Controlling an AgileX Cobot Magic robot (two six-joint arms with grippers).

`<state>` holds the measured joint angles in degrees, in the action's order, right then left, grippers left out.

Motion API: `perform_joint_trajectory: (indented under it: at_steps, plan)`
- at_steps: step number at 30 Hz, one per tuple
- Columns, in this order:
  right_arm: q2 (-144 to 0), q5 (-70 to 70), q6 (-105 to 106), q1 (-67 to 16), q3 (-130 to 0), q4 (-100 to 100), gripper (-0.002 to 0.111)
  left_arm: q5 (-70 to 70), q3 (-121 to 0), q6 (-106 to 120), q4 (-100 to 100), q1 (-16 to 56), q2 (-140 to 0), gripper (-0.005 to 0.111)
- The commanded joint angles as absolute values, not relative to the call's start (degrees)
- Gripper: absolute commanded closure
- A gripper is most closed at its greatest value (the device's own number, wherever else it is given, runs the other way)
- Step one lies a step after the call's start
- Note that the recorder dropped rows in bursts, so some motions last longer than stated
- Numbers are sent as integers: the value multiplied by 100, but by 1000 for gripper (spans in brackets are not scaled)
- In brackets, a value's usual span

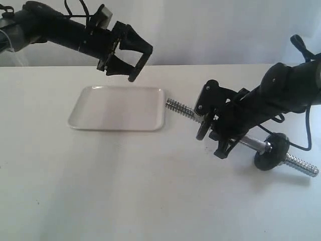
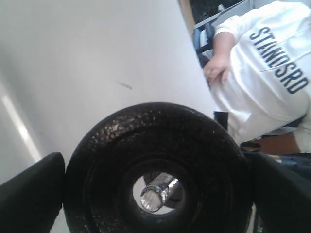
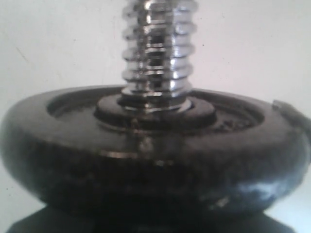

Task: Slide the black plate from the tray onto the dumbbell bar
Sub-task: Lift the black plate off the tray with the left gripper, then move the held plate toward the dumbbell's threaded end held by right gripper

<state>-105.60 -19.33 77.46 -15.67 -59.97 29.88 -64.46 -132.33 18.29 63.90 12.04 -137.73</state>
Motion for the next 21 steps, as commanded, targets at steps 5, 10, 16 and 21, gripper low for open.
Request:
perform_joint_trajectory:
  at_steps: [5, 10, 16, 21]
  plan:
    - [-10380, -1329, 7831, -1782, -6283, 3276, 108, -6996, -12540, 2889, 8325, 1117, -13768, 107]
    - [-10380, -983, 7831, -1794, -6283, 3289, 108, -6996, -12012, 3022, 8280, 987, -13768, 107]
    - [-10380, -883, 7816, -1794, -6283, 3289, 108, -6996, -11534, 3287, 8531, 987, -13623, 107]
    - [-10380, -831, 7746, -1794, -6283, 3289, 108, -6996, -11151, 3601, 8381, 1042, -13331, 107]
